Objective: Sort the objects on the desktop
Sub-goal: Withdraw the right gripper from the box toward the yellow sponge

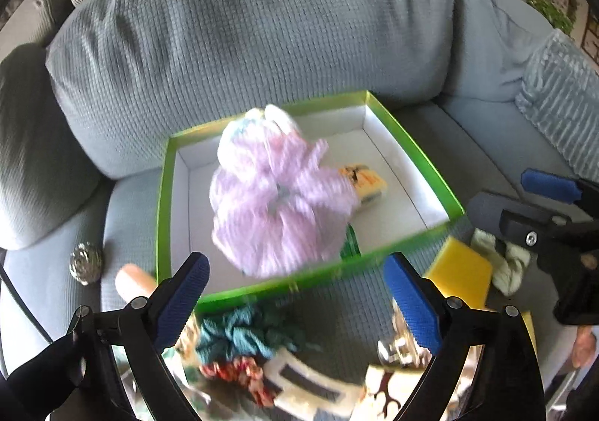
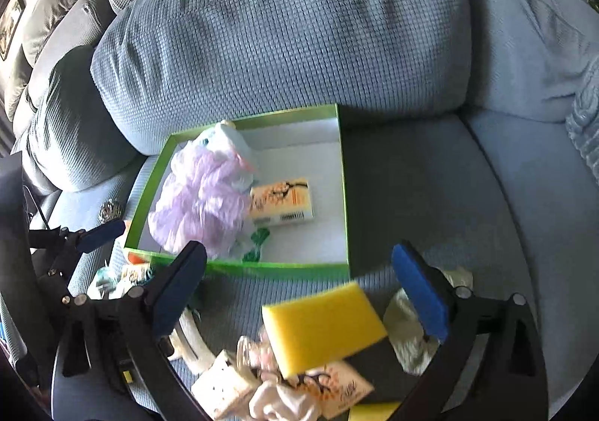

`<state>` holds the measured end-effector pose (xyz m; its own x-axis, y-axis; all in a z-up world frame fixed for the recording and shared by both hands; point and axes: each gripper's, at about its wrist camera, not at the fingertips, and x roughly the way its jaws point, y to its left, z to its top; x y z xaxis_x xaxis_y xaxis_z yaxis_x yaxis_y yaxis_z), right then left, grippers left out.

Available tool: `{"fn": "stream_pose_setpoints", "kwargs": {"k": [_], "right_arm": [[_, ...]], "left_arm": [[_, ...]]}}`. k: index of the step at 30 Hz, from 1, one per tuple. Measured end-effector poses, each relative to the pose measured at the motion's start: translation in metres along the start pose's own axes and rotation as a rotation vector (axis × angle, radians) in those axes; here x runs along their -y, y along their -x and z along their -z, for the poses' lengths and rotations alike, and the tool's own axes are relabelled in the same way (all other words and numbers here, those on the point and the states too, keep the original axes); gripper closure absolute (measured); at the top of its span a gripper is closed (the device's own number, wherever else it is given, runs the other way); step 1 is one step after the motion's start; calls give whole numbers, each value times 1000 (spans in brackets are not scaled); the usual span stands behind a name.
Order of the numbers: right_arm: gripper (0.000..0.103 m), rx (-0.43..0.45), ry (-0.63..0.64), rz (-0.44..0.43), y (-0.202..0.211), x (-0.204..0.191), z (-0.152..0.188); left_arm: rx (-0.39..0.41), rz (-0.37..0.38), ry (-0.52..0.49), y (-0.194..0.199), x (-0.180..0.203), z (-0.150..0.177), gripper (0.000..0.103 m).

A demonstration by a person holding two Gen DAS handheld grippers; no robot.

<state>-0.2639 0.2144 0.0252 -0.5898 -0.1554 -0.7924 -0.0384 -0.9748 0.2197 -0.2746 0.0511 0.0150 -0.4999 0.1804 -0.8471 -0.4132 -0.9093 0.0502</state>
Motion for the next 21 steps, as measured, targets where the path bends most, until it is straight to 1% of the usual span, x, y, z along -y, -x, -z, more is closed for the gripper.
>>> {"fn": "stream_pose_setpoints", "kwargs": {"k": [5, 11, 16, 21], "right_arm": [[1, -33, -2, 1, 9, 5, 20], [0, -60, -17, 9, 21, 16, 40], [0, -68, -46, 17, 27, 26, 53], [0, -83, -57, 23, 27, 32, 64]], "left_arm": [[-3, 9, -37, 10, 10, 17, 8], [-8, 68, -33, 21, 16, 34, 8], [1, 89, -60, 26, 26, 45, 8], [-4, 119, -61, 27, 34, 53, 8]]}}
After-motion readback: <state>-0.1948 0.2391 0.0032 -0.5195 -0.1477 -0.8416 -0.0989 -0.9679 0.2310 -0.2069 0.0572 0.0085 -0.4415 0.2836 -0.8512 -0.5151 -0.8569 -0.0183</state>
